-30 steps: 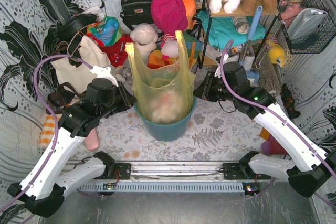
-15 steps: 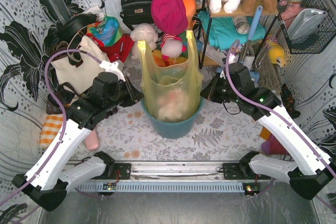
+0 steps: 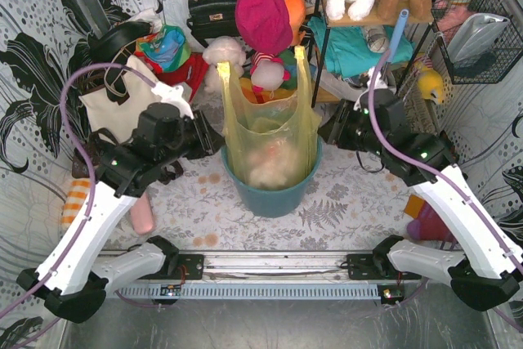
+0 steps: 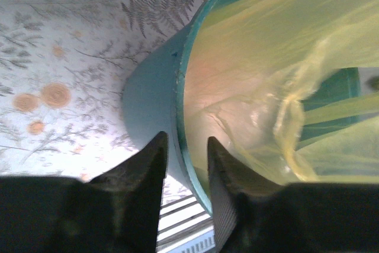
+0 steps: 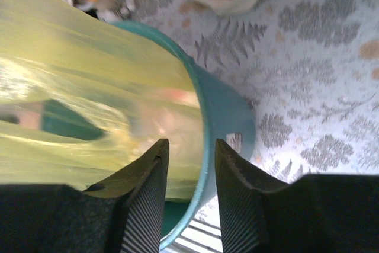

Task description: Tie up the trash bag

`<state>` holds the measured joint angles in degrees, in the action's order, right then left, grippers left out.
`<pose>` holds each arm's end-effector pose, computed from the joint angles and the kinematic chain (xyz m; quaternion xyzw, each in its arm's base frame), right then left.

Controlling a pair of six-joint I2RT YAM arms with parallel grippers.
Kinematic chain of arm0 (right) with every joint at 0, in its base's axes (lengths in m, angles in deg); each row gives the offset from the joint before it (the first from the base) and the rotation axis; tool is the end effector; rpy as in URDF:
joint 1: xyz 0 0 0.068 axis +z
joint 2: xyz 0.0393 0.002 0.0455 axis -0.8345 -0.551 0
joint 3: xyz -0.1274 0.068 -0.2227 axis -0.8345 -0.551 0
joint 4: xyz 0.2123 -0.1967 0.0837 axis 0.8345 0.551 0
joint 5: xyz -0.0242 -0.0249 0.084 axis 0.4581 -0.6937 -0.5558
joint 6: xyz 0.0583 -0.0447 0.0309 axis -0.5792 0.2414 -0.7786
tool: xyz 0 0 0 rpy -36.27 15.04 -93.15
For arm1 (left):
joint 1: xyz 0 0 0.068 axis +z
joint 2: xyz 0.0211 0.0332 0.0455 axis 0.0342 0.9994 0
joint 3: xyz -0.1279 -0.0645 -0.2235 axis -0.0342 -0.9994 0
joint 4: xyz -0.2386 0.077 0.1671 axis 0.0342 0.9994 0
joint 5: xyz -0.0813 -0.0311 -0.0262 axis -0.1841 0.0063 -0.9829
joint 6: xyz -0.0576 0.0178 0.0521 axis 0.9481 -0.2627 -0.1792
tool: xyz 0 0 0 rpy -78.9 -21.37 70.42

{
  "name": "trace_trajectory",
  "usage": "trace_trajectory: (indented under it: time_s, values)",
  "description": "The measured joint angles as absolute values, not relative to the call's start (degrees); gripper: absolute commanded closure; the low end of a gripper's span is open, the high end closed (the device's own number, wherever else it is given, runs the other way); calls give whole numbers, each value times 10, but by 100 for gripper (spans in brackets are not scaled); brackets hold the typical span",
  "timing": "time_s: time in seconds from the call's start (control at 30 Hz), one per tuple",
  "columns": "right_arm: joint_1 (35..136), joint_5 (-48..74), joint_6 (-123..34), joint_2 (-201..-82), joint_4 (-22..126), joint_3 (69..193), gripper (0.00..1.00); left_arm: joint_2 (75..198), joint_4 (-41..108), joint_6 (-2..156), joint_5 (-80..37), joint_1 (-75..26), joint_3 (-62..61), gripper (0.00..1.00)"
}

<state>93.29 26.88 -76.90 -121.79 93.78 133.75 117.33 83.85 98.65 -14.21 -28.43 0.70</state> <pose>0.2318 0.1633 0.4174 0.0462 0.8441 0.2894 0.4490 0.2226 -0.1318 0.3947 -0.0149 0.8706 -0.2637 0.4150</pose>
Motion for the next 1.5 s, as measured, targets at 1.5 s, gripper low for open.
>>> trace_trajectory:
  time_s: [1.5]
  values:
    - [933,222,-642,-1326,861,1675,53,1273,523,851,-114,-667,172,41]
